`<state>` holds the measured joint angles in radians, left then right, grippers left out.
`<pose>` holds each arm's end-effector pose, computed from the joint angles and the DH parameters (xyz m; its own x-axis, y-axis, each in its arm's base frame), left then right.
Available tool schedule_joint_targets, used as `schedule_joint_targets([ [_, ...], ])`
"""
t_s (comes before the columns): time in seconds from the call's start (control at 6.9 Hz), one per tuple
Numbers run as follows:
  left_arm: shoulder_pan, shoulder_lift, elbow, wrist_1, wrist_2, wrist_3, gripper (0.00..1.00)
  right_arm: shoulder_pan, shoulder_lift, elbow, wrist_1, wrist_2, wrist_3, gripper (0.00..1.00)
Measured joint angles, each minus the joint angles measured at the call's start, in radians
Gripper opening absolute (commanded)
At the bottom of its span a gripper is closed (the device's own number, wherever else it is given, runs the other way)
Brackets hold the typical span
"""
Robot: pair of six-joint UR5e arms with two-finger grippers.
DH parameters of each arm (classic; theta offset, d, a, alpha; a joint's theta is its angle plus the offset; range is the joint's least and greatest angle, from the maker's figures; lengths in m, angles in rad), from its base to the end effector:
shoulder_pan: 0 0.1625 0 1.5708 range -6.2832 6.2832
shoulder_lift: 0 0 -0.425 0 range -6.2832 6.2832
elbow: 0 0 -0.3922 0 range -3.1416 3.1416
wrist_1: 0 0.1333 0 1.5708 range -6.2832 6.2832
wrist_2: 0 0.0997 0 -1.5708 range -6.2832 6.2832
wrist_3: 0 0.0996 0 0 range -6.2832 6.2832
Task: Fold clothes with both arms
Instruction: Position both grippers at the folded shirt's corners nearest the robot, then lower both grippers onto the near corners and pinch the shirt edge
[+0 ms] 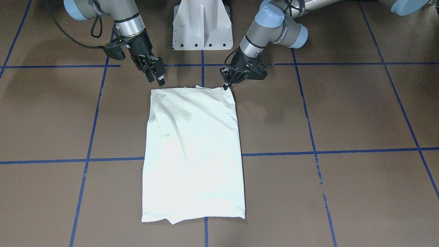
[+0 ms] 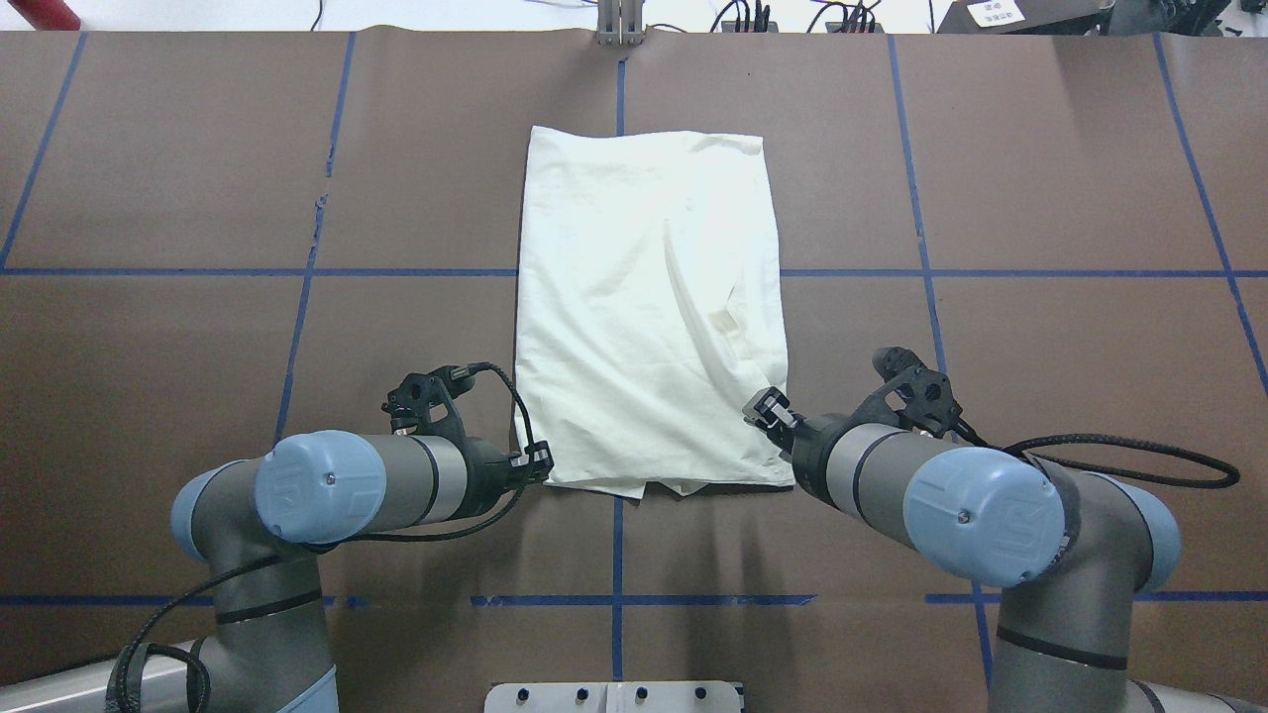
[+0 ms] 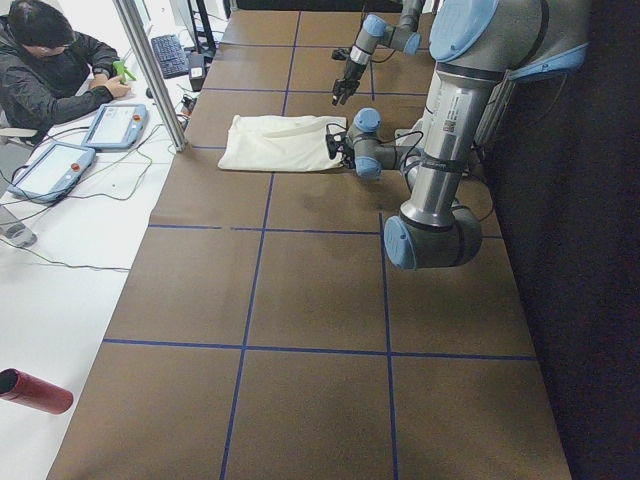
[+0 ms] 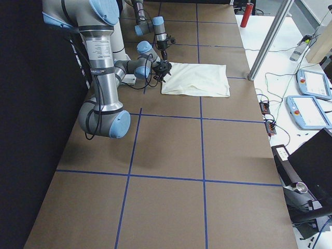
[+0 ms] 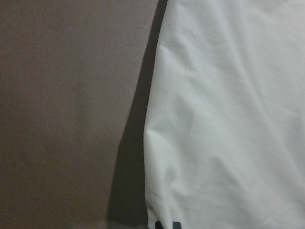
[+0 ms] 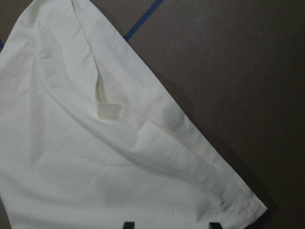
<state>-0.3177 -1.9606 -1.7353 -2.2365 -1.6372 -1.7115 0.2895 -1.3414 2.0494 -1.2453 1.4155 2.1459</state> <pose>0.5518 -0.3148 0.2897 0.2878 -0.2419 -0.9266 0.2958 0.9427 -0.1543 -0.4656 -0.2939 0.2860 0.1889 0.6170 0.7640 -0.6103 0.6832 -0.4008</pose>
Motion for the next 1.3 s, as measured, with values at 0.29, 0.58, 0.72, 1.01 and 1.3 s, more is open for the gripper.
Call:
schedule_joint_targets([
  [0.29,0.0,0.0,-0.001,0.0,0.003,0.0,0.0,-0.028,0.063,-0.049,-0.085,0.0,0.106,0.63],
  [0.58,-0.001,0.0,-0.002,0.0,0.024,0.0,0.0,-0.045,0.115,-0.087,-0.148,-0.008,0.135,0.7],
  [0.72,-0.001,0.001,-0.005,0.0,0.031,0.0,0.0,-0.05,0.122,-0.112,-0.158,-0.027,0.137,0.7],
  [1.01,-0.001,0.004,-0.017,0.0,0.034,0.0,0.0,-0.055,0.134,-0.147,-0.162,-0.052,0.147,0.7],
  [1.3,-0.001,0.006,-0.02,0.0,0.034,0.0,0.0,-0.065,0.141,-0.156,-0.165,-0.056,0.176,0.7],
])
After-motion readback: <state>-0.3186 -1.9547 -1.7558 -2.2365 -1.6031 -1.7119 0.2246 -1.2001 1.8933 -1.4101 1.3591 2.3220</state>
